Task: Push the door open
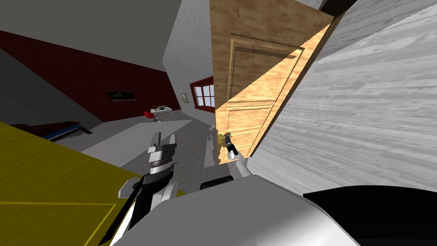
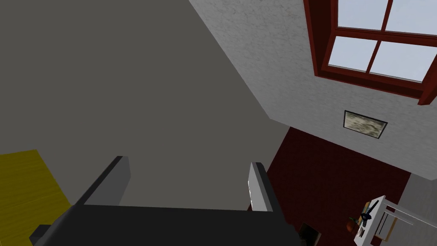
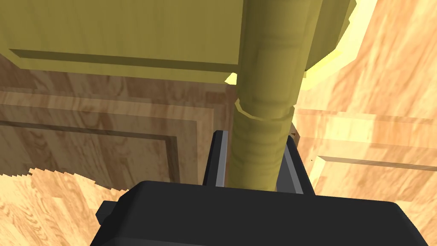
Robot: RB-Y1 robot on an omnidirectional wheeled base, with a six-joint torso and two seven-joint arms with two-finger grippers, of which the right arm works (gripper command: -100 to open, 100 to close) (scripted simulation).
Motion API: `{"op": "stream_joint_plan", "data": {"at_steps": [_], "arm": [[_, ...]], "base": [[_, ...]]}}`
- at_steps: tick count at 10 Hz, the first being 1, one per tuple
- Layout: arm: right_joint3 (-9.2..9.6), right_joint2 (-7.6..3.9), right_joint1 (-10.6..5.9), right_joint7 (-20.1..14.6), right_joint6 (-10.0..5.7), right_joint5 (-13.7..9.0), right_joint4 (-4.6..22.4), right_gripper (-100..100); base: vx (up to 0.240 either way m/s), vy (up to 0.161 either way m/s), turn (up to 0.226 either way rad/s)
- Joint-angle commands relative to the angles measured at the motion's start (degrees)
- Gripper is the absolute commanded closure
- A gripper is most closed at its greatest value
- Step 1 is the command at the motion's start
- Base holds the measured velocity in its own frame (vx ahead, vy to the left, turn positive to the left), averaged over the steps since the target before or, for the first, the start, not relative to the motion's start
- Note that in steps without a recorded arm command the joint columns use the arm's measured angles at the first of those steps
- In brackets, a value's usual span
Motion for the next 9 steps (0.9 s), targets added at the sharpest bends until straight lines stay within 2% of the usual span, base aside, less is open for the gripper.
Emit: {"op": "stream_joint_plan", "data": {"at_steps": [1, 2, 3, 6, 9], "arm": [[-0.72, 0.69, -0.01, 0.83, -0.22, -0.22, -0.25, 100], [-0.49, 0.38, 0.16, 0.5, -0.12, -0.14, -0.19, 100], [1.2, -0.76, 0.56, 2.26, -0.25, -2.14, -0.87, 100], [3.5, -1.75, 1.13, 4.32, -0.32, -4.53, -1.54, 100], [7.26, -2.82, 2.08, 7.69, -0.42, -8.44, -2.63, 100]], "base": [[0.168, 0.136, -0.093], [0.072, 0.062, -0.044], [0.122, -0.031, -0.217], [0.153, -0.015, -0.154], [0.147, -0.008, -0.249]]}}
